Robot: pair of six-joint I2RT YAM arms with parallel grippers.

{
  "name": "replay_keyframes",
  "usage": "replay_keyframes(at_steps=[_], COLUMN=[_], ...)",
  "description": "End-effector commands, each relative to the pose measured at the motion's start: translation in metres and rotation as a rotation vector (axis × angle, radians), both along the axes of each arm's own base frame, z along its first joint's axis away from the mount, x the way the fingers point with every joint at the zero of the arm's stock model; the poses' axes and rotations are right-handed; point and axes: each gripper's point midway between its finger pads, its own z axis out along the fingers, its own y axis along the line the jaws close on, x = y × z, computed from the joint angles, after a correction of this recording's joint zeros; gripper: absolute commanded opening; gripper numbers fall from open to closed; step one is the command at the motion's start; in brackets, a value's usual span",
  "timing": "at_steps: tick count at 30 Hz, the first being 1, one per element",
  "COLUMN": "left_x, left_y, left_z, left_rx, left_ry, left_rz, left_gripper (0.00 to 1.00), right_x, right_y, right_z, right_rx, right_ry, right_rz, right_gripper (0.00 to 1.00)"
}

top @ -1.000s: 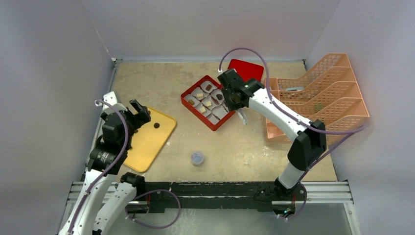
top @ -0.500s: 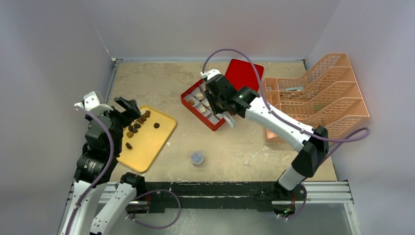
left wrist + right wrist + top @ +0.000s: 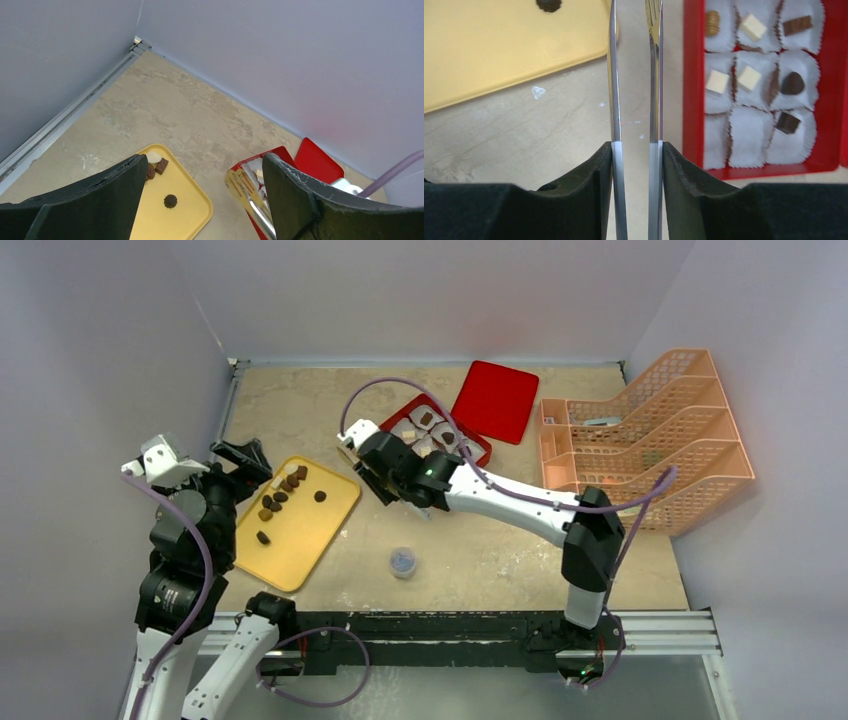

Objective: Pack the chocolate

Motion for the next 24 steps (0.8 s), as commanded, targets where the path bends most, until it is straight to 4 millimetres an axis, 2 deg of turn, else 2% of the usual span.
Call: replay_keyframes(at_steps=[1,6,10,20,24], left_x=[-0.01,-0.011,-0.011,-0.013,-0.014], left_y=[0.006,0.006,0.006,0.01,0.011], left_z=[0.022,0.02,0.017,0.015,0.015], left_rx=[-0.027,-0.023,-0.02,-0.008,-0.007], left_ry=[-0.064,-0.058,-0.051,-0.047,-0.048], left_rz=[0.019,0.018,0.021,0.036,0.04], left_gripper=[0.84,0.84,0.84,0.84,0.84], right_x=[0.003,-0.014,-0.02,-0.021,-0.02], right_y=[0.048,0.081,0.098,0.111,0.108], right_z=[0.024,-0.002,-0.015,-0.053,-0.062], right_rx=[0.111,0.067,0.04,-0.06,-0.101], right_ry=[-0.069,-0.058,-0.058,-0.029,-0.026], right_rz=[0.085,0.171,0.205,0.224,0.212], right_gripper=[0.4,0.41,0.42,0.43,0.42])
